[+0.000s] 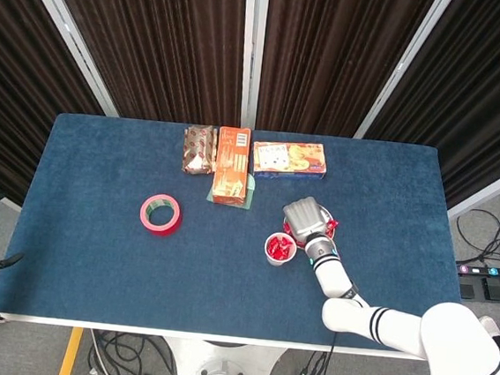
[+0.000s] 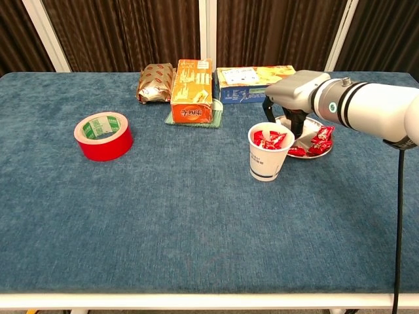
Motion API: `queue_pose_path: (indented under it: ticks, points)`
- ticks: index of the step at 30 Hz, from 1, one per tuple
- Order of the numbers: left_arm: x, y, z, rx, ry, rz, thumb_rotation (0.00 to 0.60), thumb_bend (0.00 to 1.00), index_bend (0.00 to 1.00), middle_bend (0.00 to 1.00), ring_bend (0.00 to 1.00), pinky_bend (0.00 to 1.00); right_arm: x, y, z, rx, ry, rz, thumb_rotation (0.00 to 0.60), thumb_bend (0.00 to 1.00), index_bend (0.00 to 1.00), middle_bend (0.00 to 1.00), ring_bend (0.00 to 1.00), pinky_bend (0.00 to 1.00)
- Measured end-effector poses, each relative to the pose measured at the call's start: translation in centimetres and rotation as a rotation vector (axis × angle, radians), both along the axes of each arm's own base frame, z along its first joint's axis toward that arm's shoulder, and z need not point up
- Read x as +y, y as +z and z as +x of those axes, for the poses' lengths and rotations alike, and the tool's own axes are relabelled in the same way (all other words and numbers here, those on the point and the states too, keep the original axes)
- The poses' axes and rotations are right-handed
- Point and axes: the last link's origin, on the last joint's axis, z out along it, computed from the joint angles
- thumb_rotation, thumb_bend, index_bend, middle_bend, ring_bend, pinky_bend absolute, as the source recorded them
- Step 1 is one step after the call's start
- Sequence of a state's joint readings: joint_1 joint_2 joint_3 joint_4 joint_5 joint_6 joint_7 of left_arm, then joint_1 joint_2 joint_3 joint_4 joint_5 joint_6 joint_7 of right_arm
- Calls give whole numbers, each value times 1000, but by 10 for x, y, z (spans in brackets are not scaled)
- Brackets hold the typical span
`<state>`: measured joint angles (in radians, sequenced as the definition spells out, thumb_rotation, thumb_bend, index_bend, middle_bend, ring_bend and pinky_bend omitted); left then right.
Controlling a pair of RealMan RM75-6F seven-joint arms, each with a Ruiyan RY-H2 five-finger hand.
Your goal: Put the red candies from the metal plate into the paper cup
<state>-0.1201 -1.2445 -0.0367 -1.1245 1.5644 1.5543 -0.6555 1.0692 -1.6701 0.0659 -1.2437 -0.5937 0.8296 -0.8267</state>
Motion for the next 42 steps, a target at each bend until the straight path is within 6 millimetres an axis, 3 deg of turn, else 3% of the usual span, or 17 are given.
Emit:
queue_pose_path:
  ticks: [11,27,42]
  points:
    - [1,-1,-1,3,3,-3,600,117,127,100,34,99,-2,-6,-3,-1,-2,2,600,229,517,1000,1000,1000]
    - [0,-1,-4,0,12,-2,600,117,126,100,34,98,-4,-15,-12,36,-24,10,600,232,526,1000,1000,1000]
    - [0,-1,-4,0,9,0,600,117,127,100,34,98,-7,-3,-27,79,-51,-21,600,232,532,1000,1000,1000]
